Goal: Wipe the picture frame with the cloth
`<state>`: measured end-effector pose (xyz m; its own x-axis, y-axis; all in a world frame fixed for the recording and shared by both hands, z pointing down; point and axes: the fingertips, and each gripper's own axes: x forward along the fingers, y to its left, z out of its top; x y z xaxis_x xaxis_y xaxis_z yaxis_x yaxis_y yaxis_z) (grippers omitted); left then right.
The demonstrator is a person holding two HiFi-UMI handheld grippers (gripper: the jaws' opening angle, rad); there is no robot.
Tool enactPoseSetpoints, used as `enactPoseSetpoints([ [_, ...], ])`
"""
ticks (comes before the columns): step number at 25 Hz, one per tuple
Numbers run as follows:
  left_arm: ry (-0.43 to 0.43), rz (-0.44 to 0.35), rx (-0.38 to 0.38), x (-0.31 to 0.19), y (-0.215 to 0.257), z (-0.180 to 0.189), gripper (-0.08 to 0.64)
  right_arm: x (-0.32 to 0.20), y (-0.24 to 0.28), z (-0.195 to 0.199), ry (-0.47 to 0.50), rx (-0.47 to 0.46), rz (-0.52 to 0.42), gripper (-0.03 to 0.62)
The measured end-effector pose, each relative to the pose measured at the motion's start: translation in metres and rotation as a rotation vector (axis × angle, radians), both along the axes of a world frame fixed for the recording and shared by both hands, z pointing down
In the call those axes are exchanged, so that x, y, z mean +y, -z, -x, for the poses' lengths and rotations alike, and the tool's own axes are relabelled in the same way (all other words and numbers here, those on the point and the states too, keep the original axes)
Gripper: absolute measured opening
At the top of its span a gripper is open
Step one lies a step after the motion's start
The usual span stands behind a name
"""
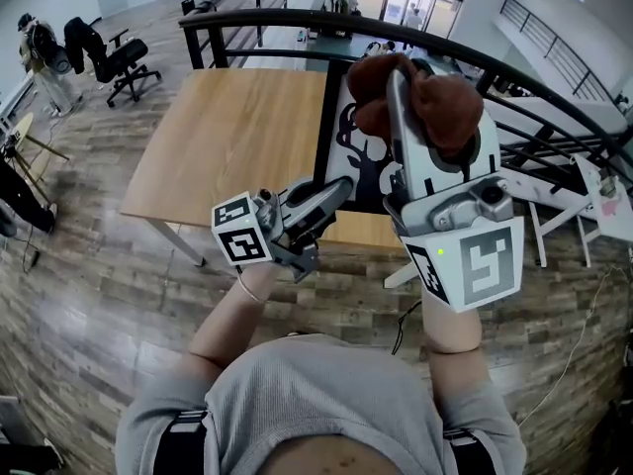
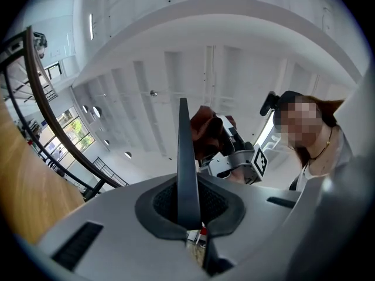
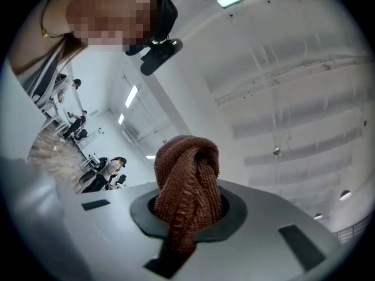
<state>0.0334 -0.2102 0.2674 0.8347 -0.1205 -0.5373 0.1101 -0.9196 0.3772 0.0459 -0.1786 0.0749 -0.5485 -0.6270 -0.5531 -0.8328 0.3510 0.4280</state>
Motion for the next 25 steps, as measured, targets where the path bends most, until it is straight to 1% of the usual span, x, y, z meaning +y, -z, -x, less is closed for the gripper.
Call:
enactPoseSetpoints([
  [3, 0.011, -0.034, -0.013, 0.005, 0.002, 0.002, 0.020, -0.014, -0.008, 0.020, -0.047, 0.072, -0.004, 0.046],
  [6, 0.026, -0.069, -0.053, 0.009, 0.004, 0.001, 0.020, -0.025, -0.014, 0.036, -0.068, 0.102, 0.012, 0.046],
  [10, 0.033, -0.057, -0.044, 0.015, 0.001, 0.004, 0.020, -0.026, -0.025, 0.042, -0.077, 0.118, 0.055, 0.046],
  [12, 0.045, -0.060, -0.052, 0.017, -0.003, 0.005, 0.020, -0.025, -0.033, 0.044, -0.072, 0.119, 0.076, 0.045],
  [16, 0.048, -0.056, -0.062, 0.020, -0.007, 0.004, 0.020, -0.019, -0.047, 0.044, -0.083, 0.135, 0.085, 0.046],
  [20, 0.044, -0.029, -0.026, 0.021, -0.003, 0.007, 0.020, -0.016, -0.056, 0.046, -0.078, 0.158, 0.092, 0.046],
  [25, 0.061, -0.046, -0.045, 0.019, -0.002, 0.009, 0.020, -0.017, -0.064, 0.046, -0.083, 0.160, 0.109, 0.046],
])
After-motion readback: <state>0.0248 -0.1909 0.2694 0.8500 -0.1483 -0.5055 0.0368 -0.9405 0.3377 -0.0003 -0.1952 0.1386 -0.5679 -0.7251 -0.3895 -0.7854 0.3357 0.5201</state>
